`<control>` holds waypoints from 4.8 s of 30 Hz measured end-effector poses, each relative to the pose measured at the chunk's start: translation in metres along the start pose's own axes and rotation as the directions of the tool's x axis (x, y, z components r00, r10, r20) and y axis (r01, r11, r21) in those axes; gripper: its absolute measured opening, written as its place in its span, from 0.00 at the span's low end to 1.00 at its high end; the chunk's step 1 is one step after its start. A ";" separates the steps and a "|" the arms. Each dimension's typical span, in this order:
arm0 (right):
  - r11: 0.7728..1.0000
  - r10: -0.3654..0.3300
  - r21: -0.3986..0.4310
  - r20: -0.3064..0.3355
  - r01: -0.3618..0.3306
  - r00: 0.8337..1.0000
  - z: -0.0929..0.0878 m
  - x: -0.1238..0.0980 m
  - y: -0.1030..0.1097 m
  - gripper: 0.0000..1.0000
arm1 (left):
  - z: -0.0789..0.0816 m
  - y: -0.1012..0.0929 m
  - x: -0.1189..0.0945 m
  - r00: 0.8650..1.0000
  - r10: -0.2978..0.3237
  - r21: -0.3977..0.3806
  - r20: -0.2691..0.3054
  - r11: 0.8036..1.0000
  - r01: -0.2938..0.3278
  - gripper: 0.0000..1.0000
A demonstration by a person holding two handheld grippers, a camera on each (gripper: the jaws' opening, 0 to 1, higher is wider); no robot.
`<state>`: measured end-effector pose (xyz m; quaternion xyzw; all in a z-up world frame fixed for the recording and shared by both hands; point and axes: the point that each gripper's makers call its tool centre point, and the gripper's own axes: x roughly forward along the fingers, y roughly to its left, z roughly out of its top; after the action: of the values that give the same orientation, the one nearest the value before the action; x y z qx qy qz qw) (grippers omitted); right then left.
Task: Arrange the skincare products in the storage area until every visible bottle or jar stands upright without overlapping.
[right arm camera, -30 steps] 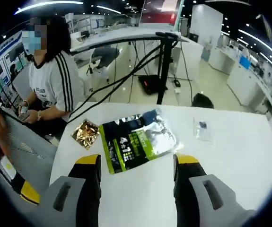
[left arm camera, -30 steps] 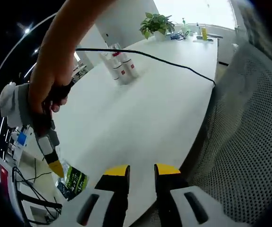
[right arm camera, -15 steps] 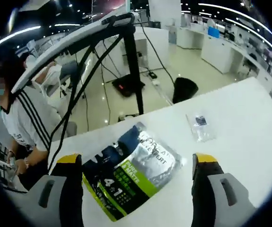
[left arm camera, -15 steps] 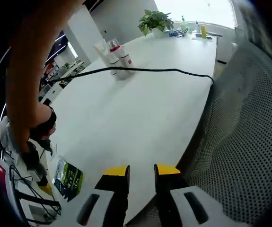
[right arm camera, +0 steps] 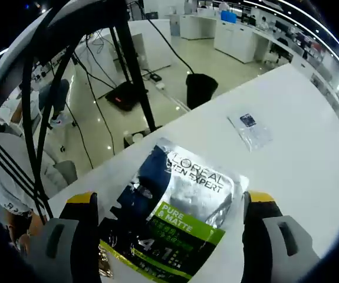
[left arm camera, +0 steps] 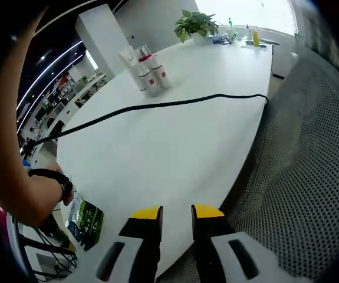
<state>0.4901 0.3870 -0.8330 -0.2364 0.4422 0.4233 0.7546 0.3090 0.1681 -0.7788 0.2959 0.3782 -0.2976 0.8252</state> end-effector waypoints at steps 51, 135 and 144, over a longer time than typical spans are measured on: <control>0.918 0.341 -0.311 0.303 -0.246 0.890 -0.075 -0.154 -0.029 0.07 | 0.014 0.002 -0.003 0.998 0.023 -0.009 0.061 1.000 -0.022 0.19; 0.493 0.531 0.081 0.761 -0.866 0.373 -0.200 -0.340 0.029 0.01 | 0.121 0.000 -0.110 0.480 -0.310 -0.398 0.821 0.292 0.869 0.02; 0.440 0.402 0.122 0.859 -0.890 0.317 -0.189 -0.348 0.013 0.00 | 0.121 0.006 -0.107 0.489 -0.275 -0.426 0.828 0.258 0.867 0.09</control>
<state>0.3037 0.1064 -0.6247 0.4127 0.2655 0.5996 0.6322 0.3104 0.1144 -0.6260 -0.4124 0.2668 -0.4585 0.7406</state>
